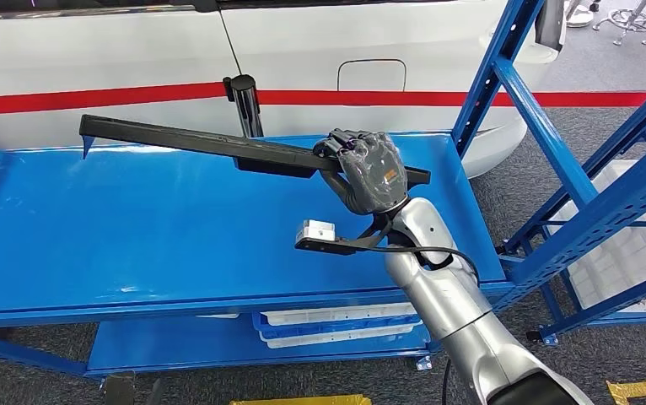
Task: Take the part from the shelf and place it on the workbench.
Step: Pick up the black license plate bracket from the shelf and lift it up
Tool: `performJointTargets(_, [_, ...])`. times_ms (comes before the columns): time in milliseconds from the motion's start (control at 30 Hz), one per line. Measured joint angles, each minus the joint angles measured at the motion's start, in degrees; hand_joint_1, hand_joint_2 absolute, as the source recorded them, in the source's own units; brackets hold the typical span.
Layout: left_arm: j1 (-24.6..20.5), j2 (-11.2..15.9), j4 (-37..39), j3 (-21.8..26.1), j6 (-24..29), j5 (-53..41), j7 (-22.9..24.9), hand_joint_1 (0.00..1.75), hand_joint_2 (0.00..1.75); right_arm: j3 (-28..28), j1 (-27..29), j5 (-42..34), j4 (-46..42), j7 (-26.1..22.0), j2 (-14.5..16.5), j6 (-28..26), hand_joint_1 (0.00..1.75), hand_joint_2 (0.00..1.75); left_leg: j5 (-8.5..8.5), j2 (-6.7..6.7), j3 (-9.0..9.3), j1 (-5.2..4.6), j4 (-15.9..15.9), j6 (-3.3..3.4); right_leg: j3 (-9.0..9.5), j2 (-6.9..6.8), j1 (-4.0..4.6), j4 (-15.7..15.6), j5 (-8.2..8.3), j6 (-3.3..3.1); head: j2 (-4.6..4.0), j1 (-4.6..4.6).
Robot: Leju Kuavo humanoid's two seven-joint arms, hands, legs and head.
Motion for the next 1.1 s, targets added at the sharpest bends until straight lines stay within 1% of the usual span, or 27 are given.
performJointTargets(167, [0.02,-0.02,0.0,0.28,-0.02,-0.07,0.1,0.0,1.75,-0.13,0.74,0.0,-2.74,0.01,-0.73,0.07,1.75,1.75,0.0,0.0,0.0,0.0,0.0,0.0,0.01,0.0,0.0,0.0,0.0,0.0,0.0,0.01])
performJointTargets(400, [0.02,-0.03,0.0,0.36,-0.1,-0.12,0.13,0.0,1.75,-0.13,1.16,0.0,-4.17,0.0,-1.33,0.07,1.75,1.75,0.0,0.0,0.0,0.01,0.0,0.0,0.0,0.0,0.01,0.0,0.0,0.0,0.0,-0.01])
performJointTargets(467, [0.01,-0.03,0.0,0.37,-1.23,-0.52,0.87,0.0,1.75,-0.13,1.2,-0.14,-4.27,0.0,-1.43,0.02,1.75,1.75,0.0,0.0,0.0,0.01,0.0,0.0,0.0,0.0,0.01,0.0,0.0,0.0,0.0,-0.01])
performJointTargets(500, [0.01,-0.02,0.01,0.36,-2.07,-0.97,1.99,0.0,1.75,-0.14,1.24,-0.46,-4.33,-0.06,-1.48,-0.1,1.75,1.75,0.0,0.0,0.0,0.01,0.0,0.0,0.0,0.0,0.01,0.0,0.0,0.0,0.0,-0.01])
performJointTargets(567, [0.02,-0.02,0.02,0.24,-3.3,-2.45,6.0,0.0,1.75,-0.18,1.51,-1.54,-4.73,-0.28,-1.54,-0.53,1.75,1.75,-0.04,0.0,-0.03,0.0,0.03,0.02,0.02,0.0,-0.04,-0.04,0.01,0.01,0.0,0.0])
performJointTargets(633, [0.04,0.05,0.04,-0.21,-3.58,-4.39,10.62,0.0,1.75,-0.27,1.97,-2.47,-5.41,-0.48,-1.54,-0.96,1.75,1.75,-0.11,-0.03,-0.03,-0.1,0.17,0.45,0.14,0.03,-0.25,-0.26,0.14,0.21,0.0,-0.02])
performJointTargets(700, [0.04,0.08,0.04,-0.86,-4.36,-5.83,13.53,0.0,1.75,-0.39,2.42,-2.8,-5.92,-0.36,-1.55,-1.11,1.75,1.75,0.23,0.07,0.47,0.06,-0.47,1.1,0.31,0.02,-0.2,-0.4,0.14,0.49,0.0,-0.02])
performJointTargets(733, [0.01,0.05,0.04,-1.15,-5.04,-6.23,14.17,0.0,1.75,-0.43,2.6,-2.81,-6.03,-0.24,-1.59,-1.11,1.75,1.75,0.52,0.21,0.87,0.28,-1.03,1.32,0.08,-0.03,-0.1,0.21,-0.35,0.5,0.0,0.02])
performJointTargets(767, [-0.06,0.03,0.04,-1.43,-5.77,-6.56,14.56,0.0,1.75,-0.46,2.74,-2.74,-6.03,-0.1,-1.63,-1.12,1.75,1.75,0.79,0.36,1.24,0.52,-1.57,1.49,-0.65,-0.07,-0.05,1.92,-1.36,0.43,0.0,0.07])
performJointTargets(800, [-0.13,0.02,0.04,-1.7,-6.35,-6.86,14.79,0.0,1.75,-0.47,2.91,-2.62,-5.95,0.0,-1.68,-1.14,1.75,1.75,0.95,0.5,1.48,0.7,-1.88,1.56,-2.0,-0.12,-0.2,4.87,-2.89,0.28,0.0,0.11])
performJointTargets(833, [-0.19,0.01,0.04,-1.91,-6.74,-7.17,14.92,0.0,1.75,-0.47,3.1,-2.49,-5.8,0.03,-1.73,-1.2,1.75,1.75,0.98,0.57,1.49,0.74,-1.92,1.62,-3.75,-0.12,-0.41,8.61,-4.57,0.2,0.0,0.14])
performJointTargets(867, [-0.23,-0.01,0.04,-2.07,-6.91,-7.43,15.09,0.0,1.75,-0.46,3.42,-2.36,-5.61,0.05,-1.78,-1.27,1.75,1.75,0.99,0.64,1.44,0.81,-1.9,1.58,-5.58,-0.13,-0.71,12.5,-5.99,0.33,0.0,0.17])
performJointTargets(900, [-0.24,-0.03,0.04,-2.17,-7.03,-7.55,15.32,0.0,1.75,-0.46,3.81,-2.27,-5.4,0.05,-1.84,-1.35,1.75,1.75,1.02,0.69,1.39,0.9,-1.88,1.49,-6.81,-0.15,-1.07,15.1,-6.67,0.71,0.0,0.18])
performJointTargets(933, [-0.26,-0.04,0.04,-2.23,-7.38,-7.64,15.9,0.0,1.75,-0.46,4.14,-2.19,-5.18,0.05,-1.88,-1.41,1.75,1.75,1.06,0.73,1.33,1.05,-1.85,1.33,-7.04,-0.2,-1.46,15.67,-6.42,1.36,0.0,0.21])
performJointTargets(967, [-0.3,-0.04,0.05,-2.29,-8.34,-7.79,17.32,0.0,1.75,-0.45,4.36,-2.14,-4.98,0.05,-1.91,-1.4,1.75,1.75,1.09,0.74,1.29,1.27,-1.79,1.05,-6.05,-0.33,-1.92,13.83,-5.25,2.23,0.0,0.23])
performJointTargets(1000, [-0.38,-0.02,0.07,-2.43,-9.94,-8.08,19.87,0.0,1.75,-0.44,4.44,-2.1,-4.83,0.05,-1.91,-1.33,1.75,1.75,1.08,0.74,1.25,1.51,-1.69,0.66,-4.05,-0.56,-2.44,9.98,-3.58,3.15,0.0,0.21])
performJointTargets(1033, [-0.48,0.16,0.09,-2.67,-12.14,-8.51,23.87,0.0,1.75,-0.41,4.36,-2.08,-4.72,0.05,-1.83,-1.2,1.75,1.75,1.03,0.72,1.1,1.64,-1.5,0.13,-1.73,-0.79,-2.82,5.84,-2.15,3.89,0.0,0.39])
performJointTargets(1067, [-0.56,0.32,0.16,-2.98,-14.59,-9.05,28.3,0.0,1.75,-0.36,4.26,-2.07,-4.66,0.05,-1.68,-0.97,1.75,1.75,1.01,0.71,0.93,1.73,-1.32,-0.44,-0.01,-0.76,-2.83,2.84,-0.95,4.24,0.01,0.49])
performJointTargets(1100, [-0.55,0.56,0.23,-3.3,-16.61,-9.54,32.19,0.0,1.75,-0.3,4.11,-2.05,-4.61,0.1,-1.53,-0.77,1.75,1.75,1.04,0.67,0.74,1.7,-1.02,-0.94,0.86,-0.68,-2.77,1.07,-0.37,4.26,0.01,0.61])
